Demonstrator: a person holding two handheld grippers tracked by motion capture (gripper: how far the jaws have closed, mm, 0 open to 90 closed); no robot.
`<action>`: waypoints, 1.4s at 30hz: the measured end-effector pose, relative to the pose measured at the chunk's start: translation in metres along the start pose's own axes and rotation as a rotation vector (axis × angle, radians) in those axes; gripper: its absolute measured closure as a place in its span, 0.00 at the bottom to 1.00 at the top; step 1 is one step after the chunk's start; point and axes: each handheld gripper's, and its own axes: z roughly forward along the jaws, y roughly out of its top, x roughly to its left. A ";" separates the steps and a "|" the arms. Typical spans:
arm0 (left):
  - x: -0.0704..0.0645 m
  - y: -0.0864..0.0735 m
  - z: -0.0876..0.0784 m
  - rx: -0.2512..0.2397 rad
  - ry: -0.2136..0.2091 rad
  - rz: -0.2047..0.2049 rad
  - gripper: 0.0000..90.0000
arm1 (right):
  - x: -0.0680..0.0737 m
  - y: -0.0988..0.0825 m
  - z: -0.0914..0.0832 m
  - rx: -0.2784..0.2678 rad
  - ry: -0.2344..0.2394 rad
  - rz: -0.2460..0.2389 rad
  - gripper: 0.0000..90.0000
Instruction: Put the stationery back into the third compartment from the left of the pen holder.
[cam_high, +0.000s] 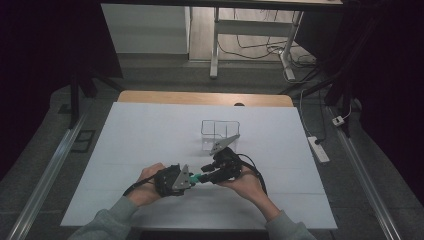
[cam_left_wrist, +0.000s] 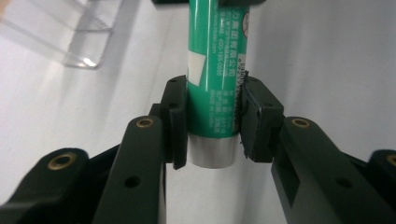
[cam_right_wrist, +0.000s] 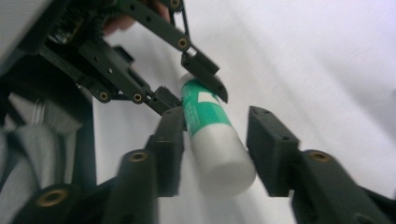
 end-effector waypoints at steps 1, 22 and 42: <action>0.003 -0.002 -0.001 -0.006 0.000 -0.017 0.72 | 0.000 0.000 -0.003 -0.027 -0.014 -0.004 0.55; 0.030 -0.022 -0.015 -0.158 0.023 -0.271 0.72 | -0.007 -0.010 -0.026 -0.234 -0.148 -0.010 0.34; 0.029 -0.020 -0.020 -0.273 0.018 -0.340 0.72 | -0.003 -0.012 -0.022 -0.305 -0.161 -0.019 0.34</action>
